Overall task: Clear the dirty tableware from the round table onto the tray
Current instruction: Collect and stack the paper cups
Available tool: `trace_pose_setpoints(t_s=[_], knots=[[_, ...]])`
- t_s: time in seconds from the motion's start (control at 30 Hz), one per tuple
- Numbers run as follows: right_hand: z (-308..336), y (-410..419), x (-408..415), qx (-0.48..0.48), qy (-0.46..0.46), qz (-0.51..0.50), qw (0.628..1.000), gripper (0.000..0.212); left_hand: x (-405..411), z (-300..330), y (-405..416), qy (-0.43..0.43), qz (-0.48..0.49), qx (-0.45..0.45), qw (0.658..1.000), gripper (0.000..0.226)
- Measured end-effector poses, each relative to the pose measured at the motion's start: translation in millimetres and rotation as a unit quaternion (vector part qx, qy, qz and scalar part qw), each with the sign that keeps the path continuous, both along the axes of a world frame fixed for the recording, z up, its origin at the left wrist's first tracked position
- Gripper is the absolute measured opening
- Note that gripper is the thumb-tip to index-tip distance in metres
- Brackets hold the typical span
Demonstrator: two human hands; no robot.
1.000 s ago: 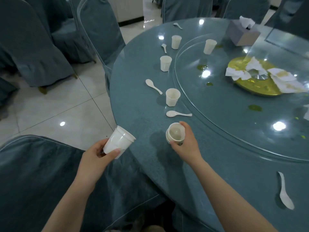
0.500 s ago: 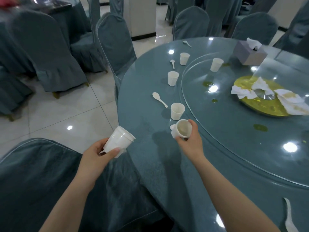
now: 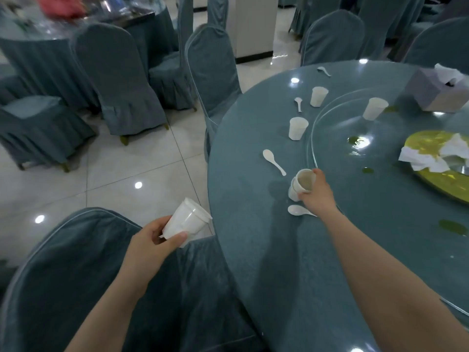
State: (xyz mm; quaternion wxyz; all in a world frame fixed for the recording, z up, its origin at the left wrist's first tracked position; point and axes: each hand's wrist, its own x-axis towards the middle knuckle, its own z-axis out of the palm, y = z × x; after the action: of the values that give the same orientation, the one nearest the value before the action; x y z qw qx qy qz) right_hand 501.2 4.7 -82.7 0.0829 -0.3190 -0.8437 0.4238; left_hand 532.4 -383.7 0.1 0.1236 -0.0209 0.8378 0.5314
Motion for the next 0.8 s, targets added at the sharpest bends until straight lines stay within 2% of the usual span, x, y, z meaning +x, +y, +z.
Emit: trace_pose_setpoints(t_s=[0.1, 0.2, 0.43, 0.67, 0.73, 0.8], knots=[[-3, -6, -3, -0.01, 0.004, 0.002, 1.0, 0.062, 2, -1, -11, -0.01, 0.01, 0.009, 1.0, 0.044], [7, -29, -5, -0.014, 0.051, 0.003, 0.999, 0.059, 3, 0, -26, -0.012, 0.016, 0.026, 0.999, 0.047], [35, -133, -5, -0.046, 0.163, 0.057, 0.984, 0.072, -9, 16, -92, 0.022, 0.07, 0.097, 0.993, 0.041], [77, -259, -9, -0.043, 0.207, 0.128, 0.969, 0.069, -10, 41, -206, 0.057, 0.101, 0.198, 0.973, 0.029], [89, -302, -8, -0.049, 0.221, 0.139, 0.964, 0.064, -9, 46, -248, 0.07, 0.112, 0.213, 0.968, 0.036], [98, -346, -9, -0.051, 0.228, 0.158, 0.96, 0.061, -8, 49, -287, 0.079, 0.115, 0.213, 0.967, 0.033]])
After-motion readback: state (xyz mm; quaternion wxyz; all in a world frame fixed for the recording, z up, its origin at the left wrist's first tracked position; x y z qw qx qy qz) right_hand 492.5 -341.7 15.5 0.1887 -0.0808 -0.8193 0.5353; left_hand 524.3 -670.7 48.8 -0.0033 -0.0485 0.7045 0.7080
